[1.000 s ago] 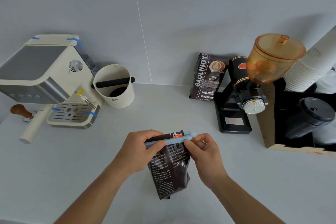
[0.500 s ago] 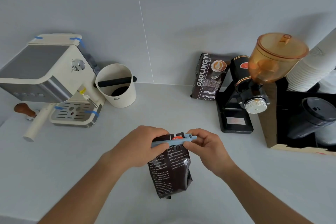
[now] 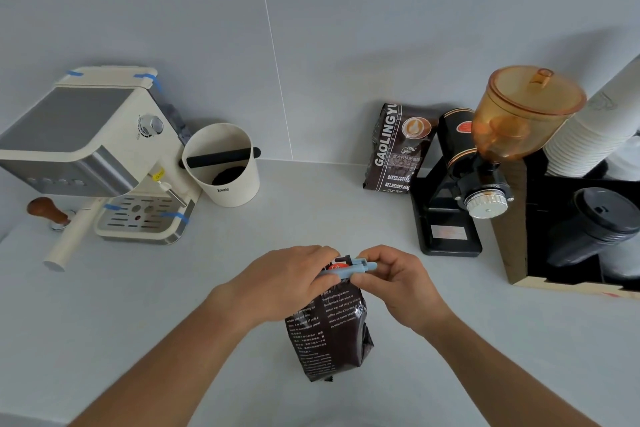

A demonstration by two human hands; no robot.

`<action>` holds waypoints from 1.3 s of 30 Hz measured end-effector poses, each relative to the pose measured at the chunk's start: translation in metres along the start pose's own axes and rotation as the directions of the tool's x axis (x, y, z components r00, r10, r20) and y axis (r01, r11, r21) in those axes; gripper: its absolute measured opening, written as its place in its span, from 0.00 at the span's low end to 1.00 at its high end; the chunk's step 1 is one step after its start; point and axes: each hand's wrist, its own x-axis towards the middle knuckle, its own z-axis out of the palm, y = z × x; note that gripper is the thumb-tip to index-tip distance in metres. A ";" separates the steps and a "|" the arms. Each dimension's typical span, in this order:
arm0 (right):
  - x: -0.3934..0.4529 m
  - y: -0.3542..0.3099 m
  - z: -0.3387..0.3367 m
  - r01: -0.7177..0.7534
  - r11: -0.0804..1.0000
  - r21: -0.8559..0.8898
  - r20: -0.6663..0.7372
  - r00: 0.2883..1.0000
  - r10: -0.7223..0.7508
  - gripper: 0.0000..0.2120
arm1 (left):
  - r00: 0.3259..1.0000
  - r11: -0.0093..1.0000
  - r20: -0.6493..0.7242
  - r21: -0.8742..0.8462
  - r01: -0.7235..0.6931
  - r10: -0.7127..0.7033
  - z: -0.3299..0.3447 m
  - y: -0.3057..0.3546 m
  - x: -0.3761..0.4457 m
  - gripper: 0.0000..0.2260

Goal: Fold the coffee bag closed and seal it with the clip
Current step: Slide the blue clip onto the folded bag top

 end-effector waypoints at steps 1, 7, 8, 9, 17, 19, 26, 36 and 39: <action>0.001 0.001 0.000 0.002 1.000 0.001 -0.003 1.000 -0.002 0.08 | 1.000 1.000 -0.003 0.008 -0.005 0.005 0.000 0.000 0.000 0.16; 0.002 0.002 0.003 0.025 1.000 0.001 -0.017 1.000 -0.025 0.08 | 0.999 0.999 -0.045 0.032 -0.014 0.015 0.003 -0.002 0.000 0.15; 0.001 0.002 0.003 0.030 1.000 -0.005 -0.018 0.999 -0.030 0.08 | 0.999 0.999 -0.051 0.031 -0.013 0.015 0.003 -0.002 0.000 0.15; 0.001 0.002 0.003 0.034 0.999 -0.008 -0.017 0.999 -0.034 0.07 | 0.998 0.999 -0.057 0.033 -0.013 0.015 0.003 -0.001 0.000 0.14; -0.001 0.003 0.000 0.084 0.990 -0.113 -0.014 0.996 -0.086 0.06 | 0.995 1.000 -0.097 -0.007 0.005 -0.006 0.009 0.000 0.000 0.13; 0.000 0.003 0.000 0.100 0.982 -0.158 0.010 0.995 -0.100 0.05 | 0.995 0.998 -0.102 -0.068 -0.007 0.000 0.010 0.000 0.001 0.12; -0.001 -0.018 -0.003 0.238 0.747 -0.621 0.191 0.970 -0.151 0.05 | 0.994 0.995 -0.102 -0.087 -0.051 0.042 0.009 0.004 0.002 0.07; -0.004 -0.022 0.001 0.312 0.620 -0.720 0.149 0.942 -0.300 0.04 | 0.985 0.991 -0.171 -0.130 -0.039 0.017 0.010 0.008 0.005 0.11; -0.006 -0.019 0.004 0.300 0.640 -0.708 0.115 0.942 -0.314 0.04 | 0.985 0.989 -0.171 -0.144 -0.042 0.017 0.011 0.007 0.004 0.12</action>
